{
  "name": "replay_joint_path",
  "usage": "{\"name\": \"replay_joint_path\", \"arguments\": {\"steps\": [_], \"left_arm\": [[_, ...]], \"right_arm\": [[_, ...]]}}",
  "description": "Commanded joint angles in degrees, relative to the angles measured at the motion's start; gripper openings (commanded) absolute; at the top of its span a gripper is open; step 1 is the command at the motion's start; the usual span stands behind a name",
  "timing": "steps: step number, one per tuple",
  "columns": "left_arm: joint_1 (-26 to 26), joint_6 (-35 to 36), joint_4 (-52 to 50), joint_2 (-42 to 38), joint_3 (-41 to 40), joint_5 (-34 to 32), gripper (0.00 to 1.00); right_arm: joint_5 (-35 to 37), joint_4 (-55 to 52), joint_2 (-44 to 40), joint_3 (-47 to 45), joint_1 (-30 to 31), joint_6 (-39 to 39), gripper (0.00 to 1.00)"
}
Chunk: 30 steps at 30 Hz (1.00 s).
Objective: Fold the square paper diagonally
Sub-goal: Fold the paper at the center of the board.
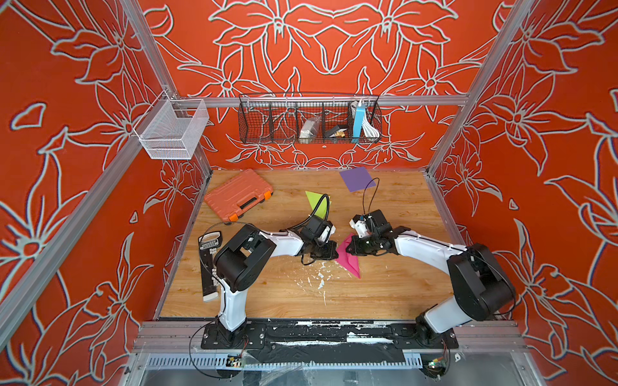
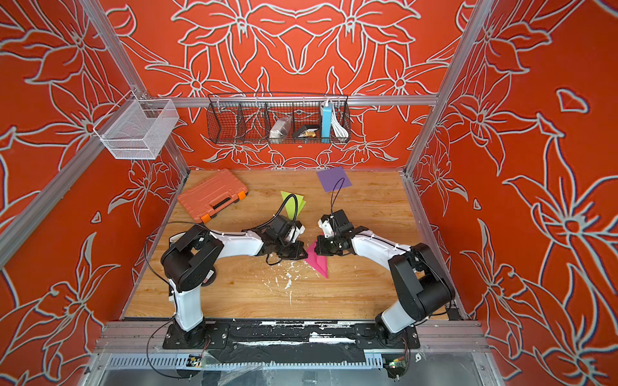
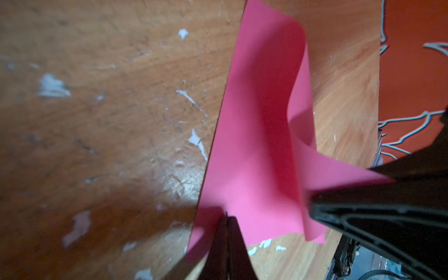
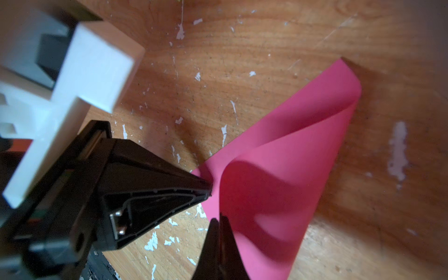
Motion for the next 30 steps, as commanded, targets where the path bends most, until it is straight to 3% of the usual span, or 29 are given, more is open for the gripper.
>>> {"name": "replay_joint_path", "arguments": {"steps": [1,30], "left_arm": [[-0.04,0.72,-2.11,1.3,-0.06,-0.78,0.07],[-0.04,0.89,-2.42,1.63,0.19,-1.21,0.07]], "right_arm": [[-1.03,-0.1,1.83,1.92,0.8,-0.47,0.02],[3.2,-6.18,10.06,7.59,3.43,-2.75,0.04]]}}
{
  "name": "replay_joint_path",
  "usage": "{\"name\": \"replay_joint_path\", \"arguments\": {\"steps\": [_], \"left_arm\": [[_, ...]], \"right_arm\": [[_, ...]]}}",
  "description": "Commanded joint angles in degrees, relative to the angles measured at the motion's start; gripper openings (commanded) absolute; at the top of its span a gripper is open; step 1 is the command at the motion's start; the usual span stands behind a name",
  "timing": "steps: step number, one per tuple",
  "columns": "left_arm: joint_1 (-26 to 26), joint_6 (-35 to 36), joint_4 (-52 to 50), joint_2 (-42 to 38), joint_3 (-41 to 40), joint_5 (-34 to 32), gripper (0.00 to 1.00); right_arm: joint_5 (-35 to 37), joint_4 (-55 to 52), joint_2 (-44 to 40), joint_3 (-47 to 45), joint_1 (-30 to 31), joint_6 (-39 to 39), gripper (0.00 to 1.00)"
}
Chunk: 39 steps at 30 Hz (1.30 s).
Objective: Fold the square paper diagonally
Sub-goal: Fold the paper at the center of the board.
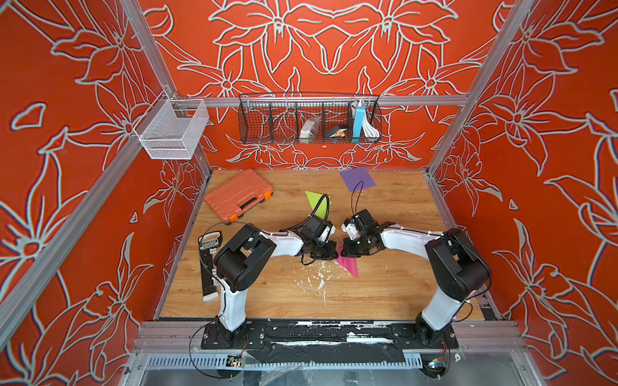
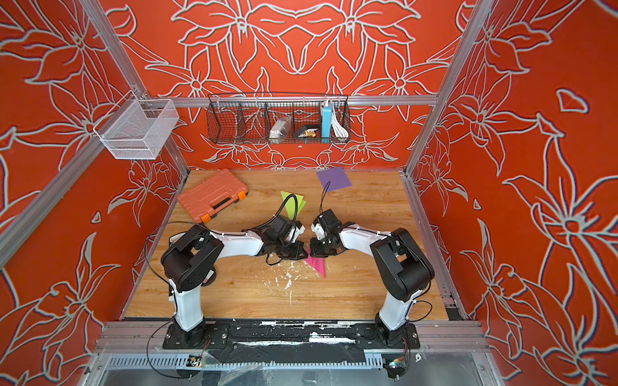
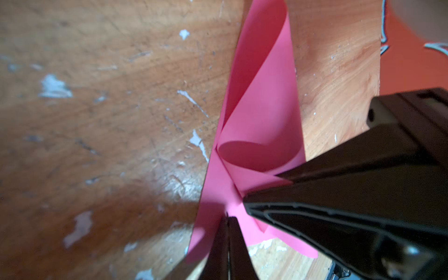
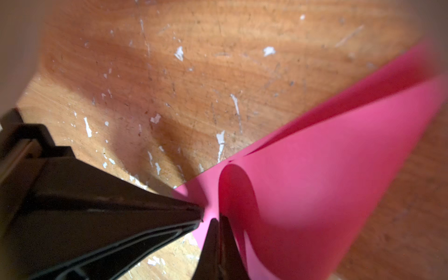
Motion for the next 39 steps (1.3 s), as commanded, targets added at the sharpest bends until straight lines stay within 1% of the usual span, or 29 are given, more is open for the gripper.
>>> {"name": "replay_joint_path", "arguments": {"steps": [1,22,35,39], "left_arm": [[-0.04,0.87,-2.44,1.6,0.23,-1.11,0.07],[-0.08,0.91,-2.47,1.94,0.39,-0.85,0.08],[-0.05,1.37,-2.93,0.81,0.21,-1.76,0.09],[-0.07,1.12,-2.7,1.19,0.29,-1.54,0.1]], "right_arm": [[2.31,-2.18,0.67,1.83,0.68,-1.22,0.04],[1.98,-1.42,2.71,2.82,1.68,-0.53,0.05],[3.63,-2.53,3.85,2.83,1.91,-0.44,0.05],[3.64,-2.41,3.76,2.59,1.95,-0.18,0.1]]}}
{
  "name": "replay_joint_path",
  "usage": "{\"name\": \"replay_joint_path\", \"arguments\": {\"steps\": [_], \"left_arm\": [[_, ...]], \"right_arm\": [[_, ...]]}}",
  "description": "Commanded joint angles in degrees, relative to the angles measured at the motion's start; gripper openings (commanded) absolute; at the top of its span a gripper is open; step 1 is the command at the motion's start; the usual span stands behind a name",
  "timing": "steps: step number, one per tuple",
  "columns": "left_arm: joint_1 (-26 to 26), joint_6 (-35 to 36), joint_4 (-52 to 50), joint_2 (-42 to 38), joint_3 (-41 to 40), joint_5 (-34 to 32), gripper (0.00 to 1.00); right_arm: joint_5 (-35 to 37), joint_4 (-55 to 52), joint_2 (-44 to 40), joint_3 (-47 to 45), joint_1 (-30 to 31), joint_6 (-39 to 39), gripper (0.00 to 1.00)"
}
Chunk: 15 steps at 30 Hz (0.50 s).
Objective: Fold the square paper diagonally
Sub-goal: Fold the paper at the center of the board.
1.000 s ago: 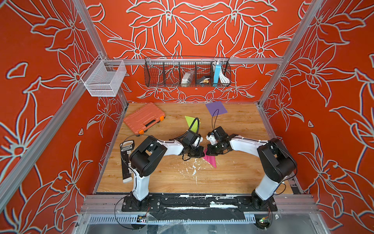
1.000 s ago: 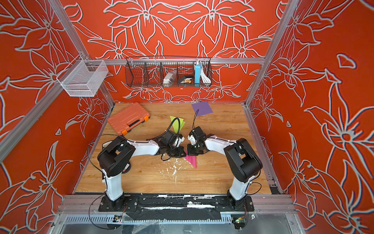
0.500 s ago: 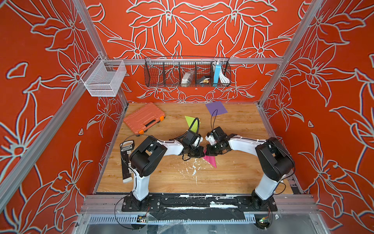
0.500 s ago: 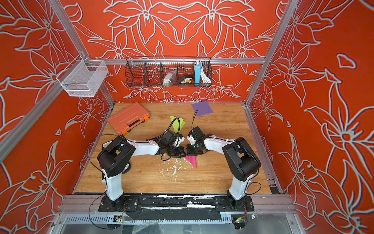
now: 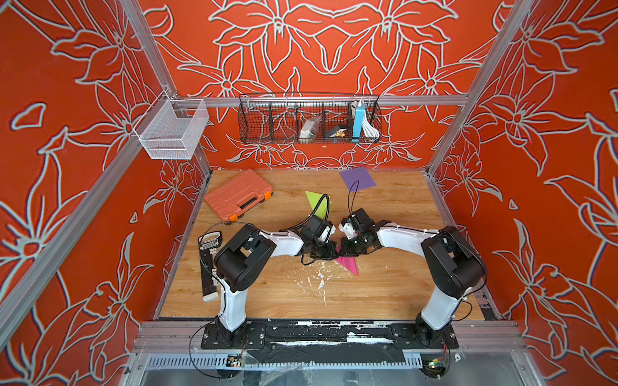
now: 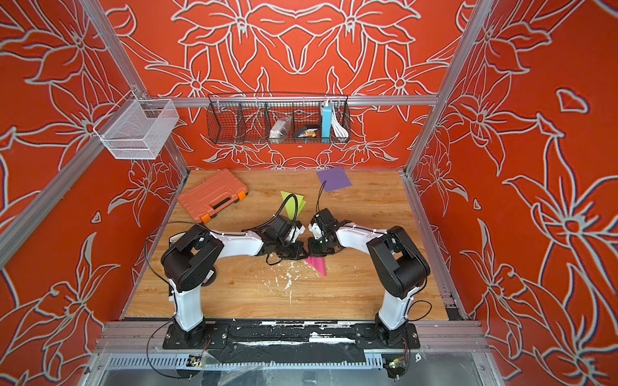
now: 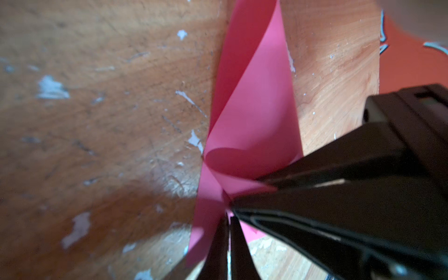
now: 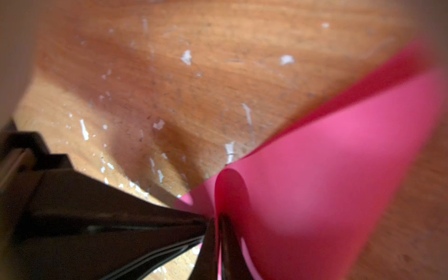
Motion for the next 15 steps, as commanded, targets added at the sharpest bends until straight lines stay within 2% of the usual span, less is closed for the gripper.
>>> {"name": "replay_joint_path", "arguments": {"steps": [1,7,11,15], "left_arm": [[-0.08,0.79,-2.7,1.21,0.28,-1.47,0.1],[0.17,1.8,-3.82,-1.09,-0.22,-3.62,0.1],[0.92,1.68,-4.79,-3.93,-1.51,-6.16,0.09],[1.75,0.89,-5.84,-6.09,-3.03,-9.34,0.07]], "right_arm": [[2.58,-1.2,1.66,0.11,0.75,0.06,0.11],[2.23,-0.57,2.1,-0.33,0.92,0.51,0.16],[2.09,-0.53,2.19,-0.68,1.02,0.66,0.26],[2.31,-0.62,1.93,-0.95,1.06,1.04,0.41]]}}
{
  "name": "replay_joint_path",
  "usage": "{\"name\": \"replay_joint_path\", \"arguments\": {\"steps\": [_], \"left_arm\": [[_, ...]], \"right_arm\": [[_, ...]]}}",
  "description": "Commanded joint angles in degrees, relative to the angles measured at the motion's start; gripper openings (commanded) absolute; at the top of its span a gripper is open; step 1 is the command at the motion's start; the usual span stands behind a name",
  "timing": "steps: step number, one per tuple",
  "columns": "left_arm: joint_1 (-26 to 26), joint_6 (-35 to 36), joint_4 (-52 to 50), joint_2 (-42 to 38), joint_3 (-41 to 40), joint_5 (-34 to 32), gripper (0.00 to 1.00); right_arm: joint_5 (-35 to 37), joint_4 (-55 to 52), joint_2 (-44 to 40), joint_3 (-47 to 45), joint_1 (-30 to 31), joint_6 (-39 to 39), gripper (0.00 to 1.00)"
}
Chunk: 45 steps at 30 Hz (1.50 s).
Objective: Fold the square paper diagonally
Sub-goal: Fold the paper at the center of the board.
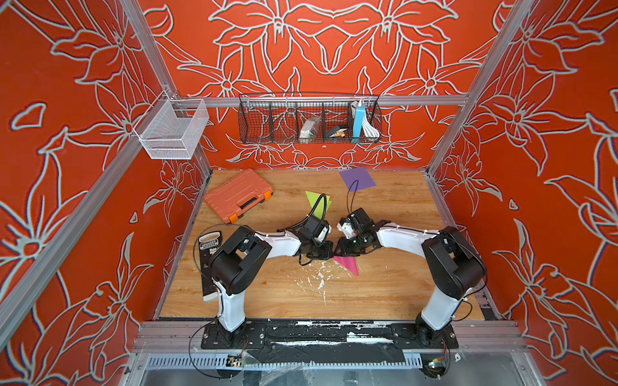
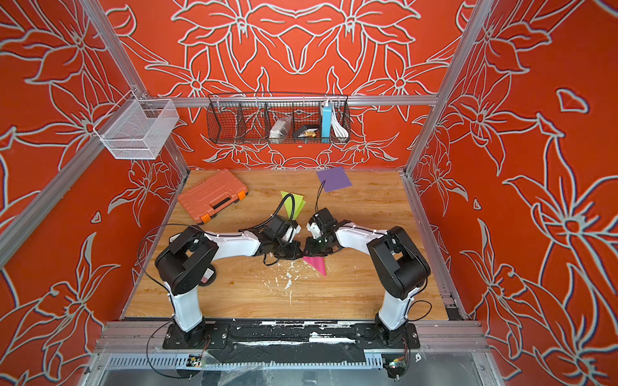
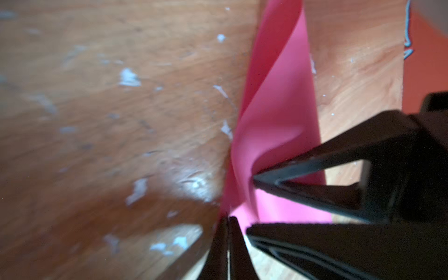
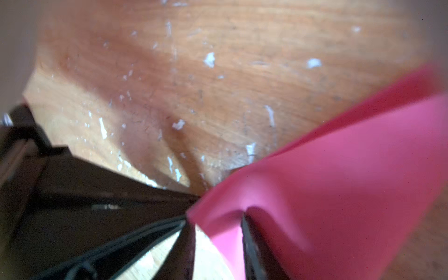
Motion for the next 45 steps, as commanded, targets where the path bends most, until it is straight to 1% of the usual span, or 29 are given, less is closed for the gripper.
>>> {"name": "replay_joint_path", "arguments": {"steps": [1,4,7,10,11,12,14,17,21,24,29,36,45], "left_arm": [[1.01,0.32,-2.6,-3.18,-1.55,-4.81,0.06],[1.63,0.09,-3.0,-4.27,-2.21,-6.8,0.05],[1.85,0.2,-2.8,-4.25,-2.33,-6.76,0.05],[1.9,0.36,-1.23,-4.25,-2.6,-5.05,0.05],[1.87,0.51,-0.76,-4.32,-2.69,-4.6,0.05],[1.87,0.67,-0.36,-4.45,-2.7,-4.23,0.06],[1.83,0.81,0.69,-4.74,-2.94,-3.39,0.06],[1.55,1.16,2.25,-5.3,-3.04,-1.81,0.09],[0.71,0.44,4.2,-6.45,-3.27,-0.83,0.09],[0.31,-0.53,5.06,-6.72,-3.13,-0.23,0.11],[-0.72,-1.31,5.19,-4.88,-1.24,0.48,0.12],[-1.09,-1.17,3.18,-1.46,0.56,0.04,0.08],[-1.09,-0.54,1.92,1.12,1.04,-0.11,0.07]], "right_arm": [[3.58,-1.58,2.08,-1.12,0.57,0.1,0.42],[3.51,-1.8,2.08,-1.09,0.61,0.1,0.46],[3.52,-2.0,2.05,-1.08,0.72,0.1,0.46],[3.86,-2.24,2.3,-0.9,0.76,0.18,0.36],[3.95,-2.37,2.36,-0.9,0.78,0.18,0.33],[4.13,-2.45,2.39,-0.88,0.78,0.18,0.26],[4.48,-2.71,2.46,-0.81,0.84,0.18,0.19],[4.34,-2.81,2.78,-0.75,0.87,0.18,0.13],[5.03,-3.07,2.97,-0.98,0.98,0.42,0.0],[5.73,-3.16,3.01,-1.21,1.08,0.71,0.0],[6.09,-3.25,2.82,-1.47,1.13,0.75,0.0],[6.07,-3.16,2.4,-1.69,1.14,1.11,0.0],[6.09,-2.99,2.34,-1.91,1.16,1.5,0.0]]}}
